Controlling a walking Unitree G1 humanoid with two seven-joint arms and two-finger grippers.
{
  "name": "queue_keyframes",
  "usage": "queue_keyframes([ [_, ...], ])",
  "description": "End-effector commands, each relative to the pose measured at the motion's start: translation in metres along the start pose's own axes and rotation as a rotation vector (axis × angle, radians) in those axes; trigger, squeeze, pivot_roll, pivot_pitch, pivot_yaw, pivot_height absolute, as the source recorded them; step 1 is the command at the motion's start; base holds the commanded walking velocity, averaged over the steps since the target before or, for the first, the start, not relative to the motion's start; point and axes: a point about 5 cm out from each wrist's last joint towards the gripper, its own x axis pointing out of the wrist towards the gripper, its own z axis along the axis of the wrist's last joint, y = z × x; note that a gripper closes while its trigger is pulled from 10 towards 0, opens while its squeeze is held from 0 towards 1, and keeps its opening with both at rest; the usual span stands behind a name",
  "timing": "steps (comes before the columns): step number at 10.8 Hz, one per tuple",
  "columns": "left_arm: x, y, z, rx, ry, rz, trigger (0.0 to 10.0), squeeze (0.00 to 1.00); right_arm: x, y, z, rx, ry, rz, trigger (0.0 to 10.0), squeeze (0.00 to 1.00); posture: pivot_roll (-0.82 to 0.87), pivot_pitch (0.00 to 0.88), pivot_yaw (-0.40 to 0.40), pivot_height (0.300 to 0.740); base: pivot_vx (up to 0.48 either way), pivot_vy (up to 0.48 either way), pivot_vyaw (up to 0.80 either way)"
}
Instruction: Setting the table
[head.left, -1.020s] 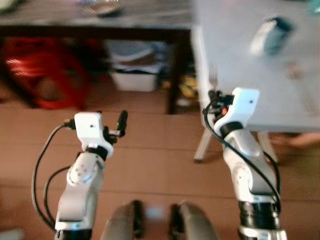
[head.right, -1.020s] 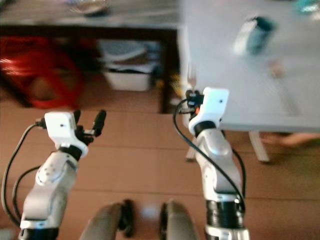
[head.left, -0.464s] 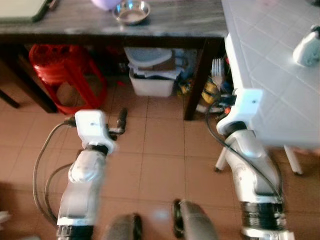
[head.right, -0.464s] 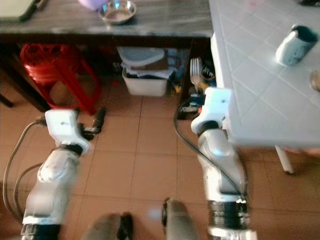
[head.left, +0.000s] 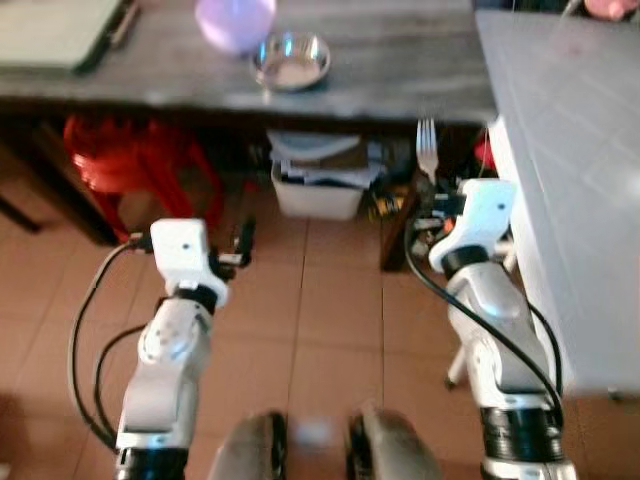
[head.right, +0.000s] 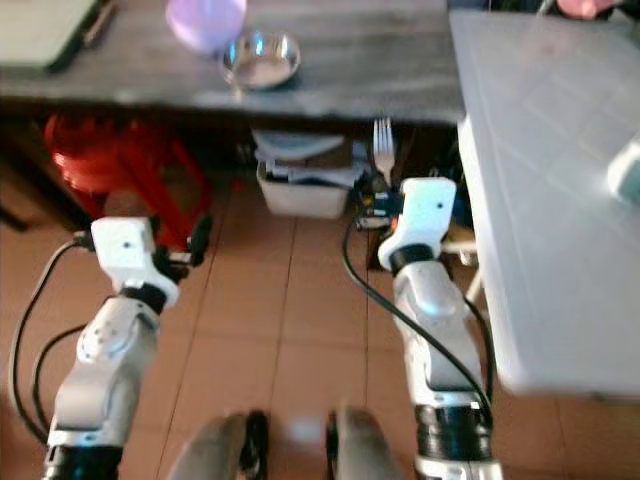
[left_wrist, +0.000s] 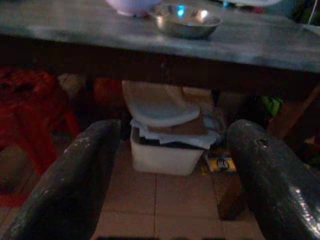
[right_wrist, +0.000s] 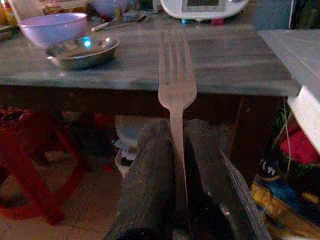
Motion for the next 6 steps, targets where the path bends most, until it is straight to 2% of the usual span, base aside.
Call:
queue_keyframes([
  [1, -0.0004, -0.0023, -0.0013, 0.011, 0.006, -0.010, 10.0, 0.00, -0.0030, -0.0054, 0.0005, -0.014, -0.008, -0.017, 10.0, 0.00, -0.06, 0.191, 0.018, 0.740, 0.420, 0.000, 0.00],
  [6, -0.0005, -0.0065, 0.0000, 0.033, -0.006, -0.036, 10.0, 0.00, -0.0029, -0.0025, 0.0004, -0.027, -0.015, -0.001, 10.0, 0.00, -0.06, 0.191, 0.018, 0.740, 0.449, 0.000, 0.00],
])
